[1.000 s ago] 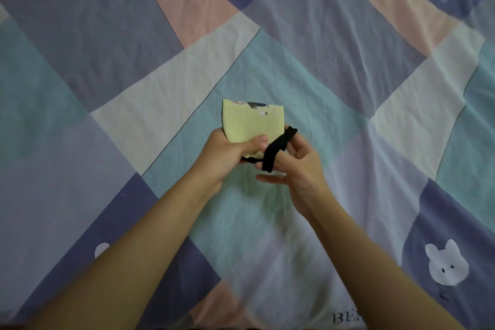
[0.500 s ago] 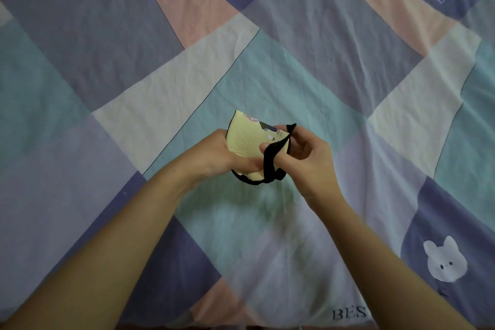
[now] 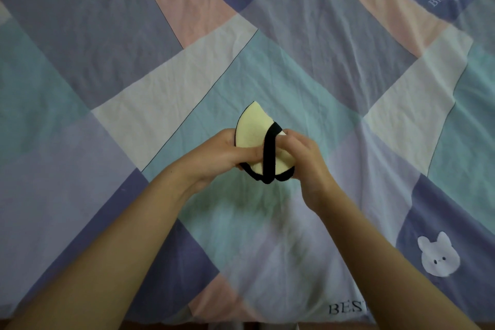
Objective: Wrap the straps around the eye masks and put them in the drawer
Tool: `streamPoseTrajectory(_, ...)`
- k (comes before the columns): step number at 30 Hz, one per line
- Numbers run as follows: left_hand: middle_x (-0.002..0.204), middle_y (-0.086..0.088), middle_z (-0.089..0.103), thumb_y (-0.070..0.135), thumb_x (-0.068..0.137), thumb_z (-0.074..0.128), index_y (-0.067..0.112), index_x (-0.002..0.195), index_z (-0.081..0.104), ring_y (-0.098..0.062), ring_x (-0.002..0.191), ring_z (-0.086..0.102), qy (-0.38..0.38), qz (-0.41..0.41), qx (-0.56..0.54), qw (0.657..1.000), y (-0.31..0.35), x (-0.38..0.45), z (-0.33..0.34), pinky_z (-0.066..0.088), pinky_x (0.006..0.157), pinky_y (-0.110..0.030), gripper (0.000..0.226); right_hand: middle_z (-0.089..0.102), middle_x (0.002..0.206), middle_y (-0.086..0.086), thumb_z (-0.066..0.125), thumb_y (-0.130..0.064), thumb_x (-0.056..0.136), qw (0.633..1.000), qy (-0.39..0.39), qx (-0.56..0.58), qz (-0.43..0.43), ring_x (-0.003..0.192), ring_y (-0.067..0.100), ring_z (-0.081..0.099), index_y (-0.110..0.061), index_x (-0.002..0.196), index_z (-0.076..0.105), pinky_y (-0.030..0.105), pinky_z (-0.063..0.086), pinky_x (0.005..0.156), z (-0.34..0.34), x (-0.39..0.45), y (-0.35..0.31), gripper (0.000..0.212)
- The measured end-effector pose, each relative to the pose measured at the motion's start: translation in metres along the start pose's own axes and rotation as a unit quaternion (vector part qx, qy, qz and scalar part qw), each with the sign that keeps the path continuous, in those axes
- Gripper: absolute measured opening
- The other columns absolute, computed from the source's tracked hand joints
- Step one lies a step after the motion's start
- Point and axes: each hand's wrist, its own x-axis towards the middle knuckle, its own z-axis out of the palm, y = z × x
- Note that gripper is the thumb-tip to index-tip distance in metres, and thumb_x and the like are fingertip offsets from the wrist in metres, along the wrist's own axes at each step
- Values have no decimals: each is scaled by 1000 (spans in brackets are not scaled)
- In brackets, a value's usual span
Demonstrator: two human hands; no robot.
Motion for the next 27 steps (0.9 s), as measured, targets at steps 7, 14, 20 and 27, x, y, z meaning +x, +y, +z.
streamPoseTrajectory(7,108,-6,71,42,94,49,18,116,63,-20,94,68,20,-26,-67,997,-1,4,10,55,80,-36,35,64,75,-2,70,-21,62,998,65,21,-13,57,4,61,-13,99,57,20,48,46,7,-4,6,40)
streamPoseTrajectory(14,112,-4,63,12,82,72,20,121,46,-21,97,67,162,3,-94,982,-7,6,4,59,67,-38,47,50,116,-8,75,-8,75,991,87,-5,-99,93,16,60,-29,118,45,20,52,62,12,-7,8,57)
streamPoseTrajectory(20,112,-2,67,20,88,66,21,123,52,-22,102,66,131,18,-2,991,-7,-1,-7,55,81,-43,37,45,129,-9,73,-8,73,966,17,-140,-219,100,14,59,-27,113,60,20,51,74,0,-7,-1,47)
streamPoseTrajectory(27,112,1,69,23,87,67,25,127,51,-15,100,68,58,-1,0,998,-4,-10,-11,53,76,-29,43,46,132,-6,76,-4,75,950,-41,-188,-246,117,15,53,-13,104,71,22,53,81,-2,-6,-2,31)
